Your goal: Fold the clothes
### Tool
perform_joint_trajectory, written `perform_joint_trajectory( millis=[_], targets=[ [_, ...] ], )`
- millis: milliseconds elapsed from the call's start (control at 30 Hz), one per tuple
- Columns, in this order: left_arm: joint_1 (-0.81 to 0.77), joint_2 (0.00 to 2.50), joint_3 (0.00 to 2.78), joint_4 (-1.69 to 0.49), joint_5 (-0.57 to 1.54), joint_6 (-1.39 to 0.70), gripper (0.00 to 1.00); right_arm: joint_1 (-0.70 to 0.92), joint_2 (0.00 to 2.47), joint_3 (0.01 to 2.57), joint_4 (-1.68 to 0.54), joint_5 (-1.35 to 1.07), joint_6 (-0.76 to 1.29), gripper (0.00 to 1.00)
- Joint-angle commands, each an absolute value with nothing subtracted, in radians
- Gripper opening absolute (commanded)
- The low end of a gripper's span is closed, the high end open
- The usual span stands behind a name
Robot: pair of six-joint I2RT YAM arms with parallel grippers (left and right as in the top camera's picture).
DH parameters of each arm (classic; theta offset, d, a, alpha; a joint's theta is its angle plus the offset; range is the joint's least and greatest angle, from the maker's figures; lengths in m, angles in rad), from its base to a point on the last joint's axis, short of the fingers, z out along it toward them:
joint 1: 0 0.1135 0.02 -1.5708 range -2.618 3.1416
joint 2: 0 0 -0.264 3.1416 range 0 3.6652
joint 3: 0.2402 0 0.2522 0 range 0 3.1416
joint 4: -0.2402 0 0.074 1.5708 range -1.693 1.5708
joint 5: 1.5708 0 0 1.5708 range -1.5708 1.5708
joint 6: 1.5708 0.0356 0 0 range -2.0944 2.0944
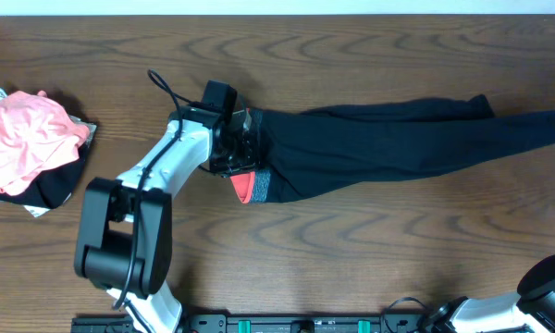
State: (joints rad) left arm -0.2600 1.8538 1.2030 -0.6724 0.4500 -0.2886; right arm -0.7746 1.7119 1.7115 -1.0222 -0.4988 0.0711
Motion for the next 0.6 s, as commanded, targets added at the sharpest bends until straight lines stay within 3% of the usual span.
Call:
perform_joint_trajectory(
  millis=[0, 333, 400, 567],
  targets=[
    [-0.263, 1.876, 1.195, -0.668, 0.464, -0.309, 0.40, -0.765, 1.723, 1.705, -1.024, -0.497, 0.071, 0.01],
    [-0.263, 1.876, 1.195, -0.677, 0.478, -0.350, 0.40, -0.765, 1.723, 1.705, -1.024, -0.497, 0.070, 0.01],
    [-0.263, 1.876, 1.195, -0.687, 0.467, -0.393, 0.36, -0.765, 1.723, 1.705, -1.024, -0.497, 0.070, 0.01],
    [-0.263, 1.876, 1.195, -0.710, 0.395, -0.433, 0.35, -0.765, 1.723, 1.705, -1.024, -0.497, 0.070, 0.01]
  ],
)
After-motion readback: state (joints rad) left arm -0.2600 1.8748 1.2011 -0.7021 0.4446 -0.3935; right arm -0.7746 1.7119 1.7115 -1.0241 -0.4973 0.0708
